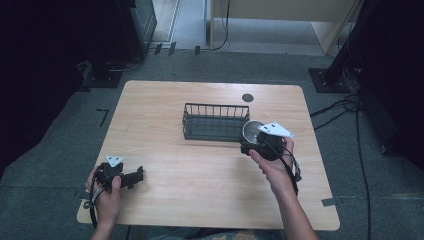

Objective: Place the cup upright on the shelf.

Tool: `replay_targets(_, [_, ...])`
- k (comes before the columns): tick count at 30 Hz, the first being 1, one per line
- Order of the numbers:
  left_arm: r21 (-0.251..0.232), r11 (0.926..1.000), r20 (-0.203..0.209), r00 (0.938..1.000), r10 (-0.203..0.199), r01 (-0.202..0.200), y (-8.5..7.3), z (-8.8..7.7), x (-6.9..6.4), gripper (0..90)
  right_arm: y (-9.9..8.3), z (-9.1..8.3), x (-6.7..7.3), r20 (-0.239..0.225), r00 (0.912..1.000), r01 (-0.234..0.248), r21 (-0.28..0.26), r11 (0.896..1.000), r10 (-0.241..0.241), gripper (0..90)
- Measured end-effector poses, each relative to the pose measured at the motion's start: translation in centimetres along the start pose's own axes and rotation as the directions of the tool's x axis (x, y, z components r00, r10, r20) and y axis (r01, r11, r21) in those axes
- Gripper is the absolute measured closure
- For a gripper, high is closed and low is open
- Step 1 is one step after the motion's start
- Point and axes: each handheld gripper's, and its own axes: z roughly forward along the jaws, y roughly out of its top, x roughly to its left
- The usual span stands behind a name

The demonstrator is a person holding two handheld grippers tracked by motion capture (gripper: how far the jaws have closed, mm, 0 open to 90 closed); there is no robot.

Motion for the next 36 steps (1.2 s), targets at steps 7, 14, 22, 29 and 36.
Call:
replay_targets(7, [-0.001,1.0000,0.000,1.0000,-0.001,0.001,0.0,0.0,0.0,0.0,1.2,0.3,0.5,-0.005,0.9998,0.020,-0.024,1.000,-0.020,17.7])
replay_targets(14, [-0.001,1.0000,0.000,1.0000,-0.001,0.001,0.0,0.0,0.0,0.0,2.6,0.9,1.0,-0.016,0.9994,0.030,-0.045,0.999,-0.030,17.7])
replay_targets(22, [0.000,1.0000,0.000,1.0000,-0.001,0.001,0.0,0.0,0.0,0.0,4.5,2.2,1.7,-0.018,0.9982,0.055,-0.065,0.996,-0.057,17.7])
replay_targets(29, [0.000,1.0000,0.000,1.0000,0.000,0.000,0.0,0.0,0.0,0.0,5.7,4.1,2.3,-0.041,0.9979,0.048,-0.068,0.997,-0.051,17.8])
replay_targets(36, [0.001,1.0000,0.000,1.0000,0.001,-0.001,0.0,0.0,0.0,0.0,6.3,6.6,2.6,-0.047,0.9975,0.050,-0.045,0.998,-0.052,17.8])
